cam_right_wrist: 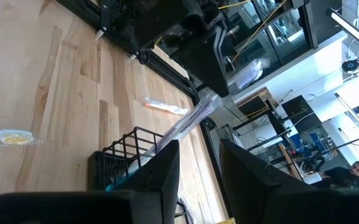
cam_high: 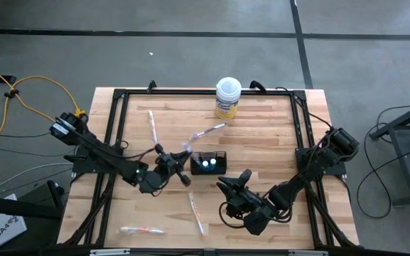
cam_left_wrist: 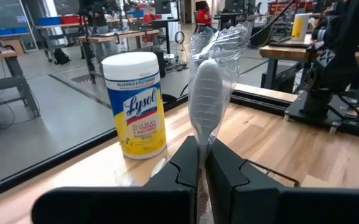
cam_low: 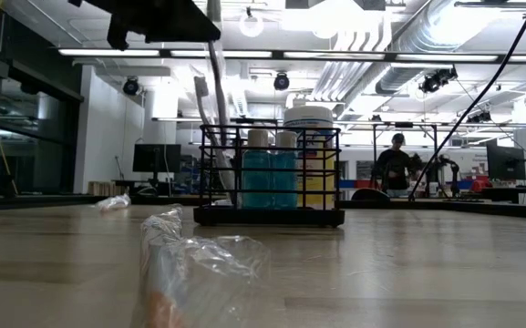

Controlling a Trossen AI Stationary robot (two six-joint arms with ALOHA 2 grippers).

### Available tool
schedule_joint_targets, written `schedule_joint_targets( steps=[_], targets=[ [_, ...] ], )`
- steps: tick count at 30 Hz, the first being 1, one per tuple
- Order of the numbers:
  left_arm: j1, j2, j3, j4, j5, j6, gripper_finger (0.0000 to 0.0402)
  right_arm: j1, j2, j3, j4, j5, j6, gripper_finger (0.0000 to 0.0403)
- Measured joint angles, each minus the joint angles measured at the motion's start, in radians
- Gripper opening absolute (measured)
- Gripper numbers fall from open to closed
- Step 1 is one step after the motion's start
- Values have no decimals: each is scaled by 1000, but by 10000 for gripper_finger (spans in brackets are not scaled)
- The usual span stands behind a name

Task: Pick & Place toothbrushing station
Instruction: Put the bottom purple toothbrush into the wire organizer

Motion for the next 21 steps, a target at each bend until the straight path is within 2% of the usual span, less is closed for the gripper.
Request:
schedule_joint_targets(
  steps=[14, 21],
  targets=[
    [6, 9, 0, 18, 30, -15, 3, 0, 0, 0, 0, -2, 0, 105],
    [13, 56, 0, 14, 33, -51, 3, 0, 0, 0, 0, -3, 0, 105]
  ],
)
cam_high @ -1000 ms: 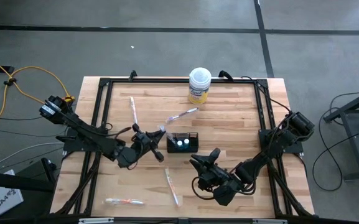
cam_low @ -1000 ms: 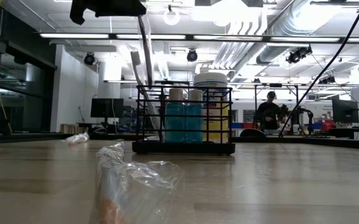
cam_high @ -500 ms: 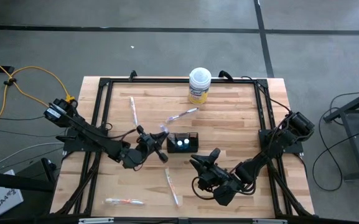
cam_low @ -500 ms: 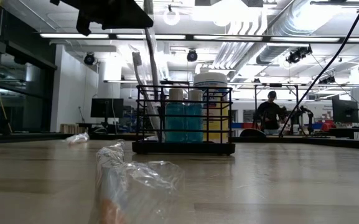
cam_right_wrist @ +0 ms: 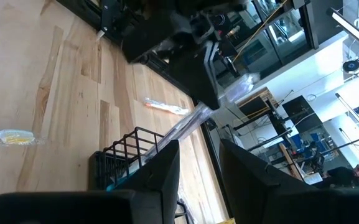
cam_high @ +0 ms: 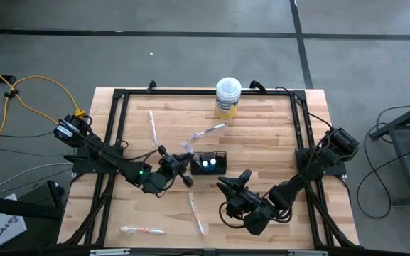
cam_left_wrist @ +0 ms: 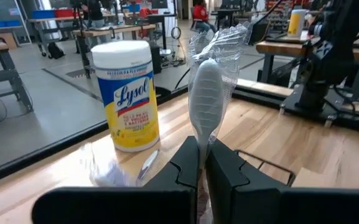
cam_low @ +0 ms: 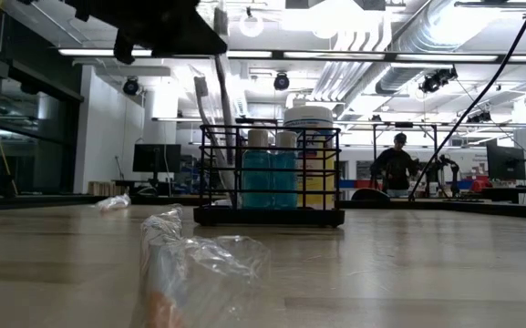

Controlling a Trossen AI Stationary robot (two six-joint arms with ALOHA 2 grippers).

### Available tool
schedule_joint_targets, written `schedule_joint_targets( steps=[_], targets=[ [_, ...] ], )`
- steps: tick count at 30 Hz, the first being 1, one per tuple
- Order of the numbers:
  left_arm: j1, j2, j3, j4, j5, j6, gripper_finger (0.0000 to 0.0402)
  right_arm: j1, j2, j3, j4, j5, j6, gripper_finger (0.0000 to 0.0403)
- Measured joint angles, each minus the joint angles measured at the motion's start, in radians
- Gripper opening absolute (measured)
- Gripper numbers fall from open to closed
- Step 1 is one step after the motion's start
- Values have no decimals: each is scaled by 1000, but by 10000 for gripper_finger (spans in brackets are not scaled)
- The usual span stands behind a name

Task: Pick & Place toothbrushing station
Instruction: Put the bottom purple toothbrush into the wire organizer

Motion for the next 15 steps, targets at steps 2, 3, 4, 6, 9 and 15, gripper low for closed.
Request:
schedule_joint_targets(
  steps=[2, 3, 4, 6, 9, 15],
  targets=[
    [3, 10, 0, -1, 0, -2, 3, 0, 0, 0, 0, -6, 0, 105],
    [4, 11, 0, -1, -2, -3, 3, 0, 0, 0, 0, -10, 0, 105],
    [5, 14, 0, 3, -3, -4, 3, 0, 0, 0, 0, -16, 0, 105],
    [5, 17, 0, -1, -7, -5, 3, 0, 0, 0, 0, -22, 0, 105],
    [5, 16, 0, -2, -8, -11, 3, 0, 0, 0, 0, -23, 0, 105],
    [5, 16, 0, -114, -8, -136, 3, 0, 0, 0, 0, -22, 0, 105]
  ],
)
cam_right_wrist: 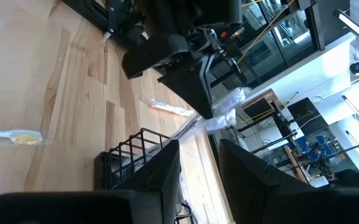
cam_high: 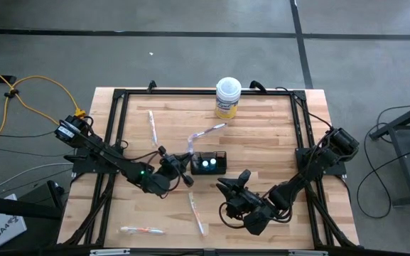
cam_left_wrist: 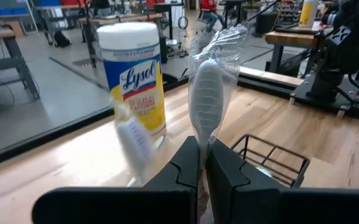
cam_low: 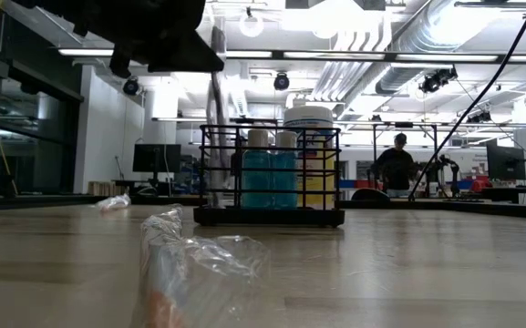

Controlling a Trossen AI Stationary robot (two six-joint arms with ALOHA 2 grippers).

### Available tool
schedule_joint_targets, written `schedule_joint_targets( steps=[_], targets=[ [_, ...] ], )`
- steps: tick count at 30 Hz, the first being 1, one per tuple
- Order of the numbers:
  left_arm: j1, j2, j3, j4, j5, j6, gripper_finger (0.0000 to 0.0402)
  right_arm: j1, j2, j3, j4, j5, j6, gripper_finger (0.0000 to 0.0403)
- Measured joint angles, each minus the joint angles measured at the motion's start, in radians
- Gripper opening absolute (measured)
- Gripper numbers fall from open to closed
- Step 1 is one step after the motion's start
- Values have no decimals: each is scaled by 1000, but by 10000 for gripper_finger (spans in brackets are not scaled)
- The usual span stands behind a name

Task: Pick & Place toothbrushing station
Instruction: Put the bottom purple toothbrush into the wire organizer

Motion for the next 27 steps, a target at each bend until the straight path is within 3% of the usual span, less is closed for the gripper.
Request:
schedule_joint_targets(
  steps=[6, 13, 27],
  targets=[
    [2, 0, 0, -12, 6, -15, 7, 0, 0, 0, 0, 0, 0, 105],
    [32, 4, 0, -16, 96, -7, 44, 0, 0, 0, 0, 0, 0, 105],
    [61, 4, 0, -65, 144, -1, 78, 0, 0, 0, 0, -25, 0, 105]
  ],
)
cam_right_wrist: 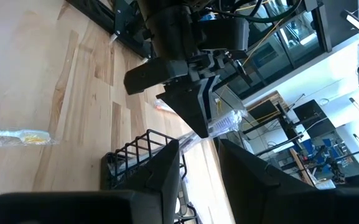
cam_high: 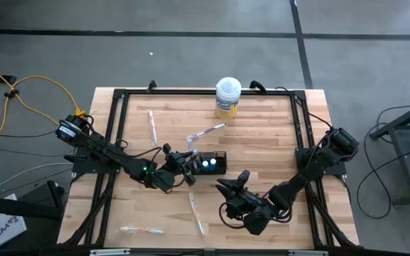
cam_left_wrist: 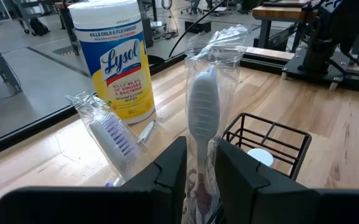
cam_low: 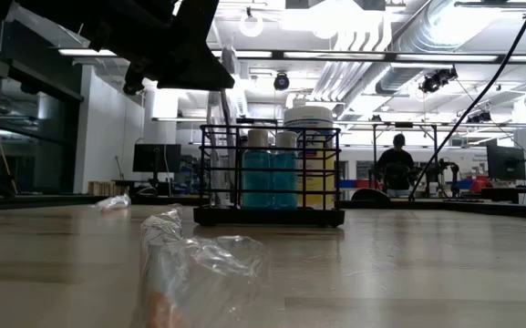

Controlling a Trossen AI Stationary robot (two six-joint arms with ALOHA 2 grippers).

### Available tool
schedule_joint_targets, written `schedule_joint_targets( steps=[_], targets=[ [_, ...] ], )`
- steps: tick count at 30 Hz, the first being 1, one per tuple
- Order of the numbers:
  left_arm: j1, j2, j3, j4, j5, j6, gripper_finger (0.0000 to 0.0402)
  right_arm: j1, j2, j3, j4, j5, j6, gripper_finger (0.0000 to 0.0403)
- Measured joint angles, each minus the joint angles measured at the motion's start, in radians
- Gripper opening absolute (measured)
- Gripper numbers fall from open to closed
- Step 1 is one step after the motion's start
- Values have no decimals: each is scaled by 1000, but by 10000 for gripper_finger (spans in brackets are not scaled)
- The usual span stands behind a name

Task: Pick & Place toothbrushing station
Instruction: Put the bottom purple toothbrush into the wire organizer, then put the purple toothbrush into the wire organizer

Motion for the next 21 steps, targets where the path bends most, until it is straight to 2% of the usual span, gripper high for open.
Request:
schedule_joint_targets(
  steps=[10, 17, 21],
  targets=[
    [0, 0, 0, 0, -11, 10, 136, 1, 0, 0, 0, -2, 0, 105],
    [-22, 0, 0, 0, -58, 30, 143, 1, 0, 0, 0, -3, 0, 105],
    [-51, 0, 0, 0, -120, 40, 143, 1, 0, 0, 0, -3, 0, 105]
  ],
)
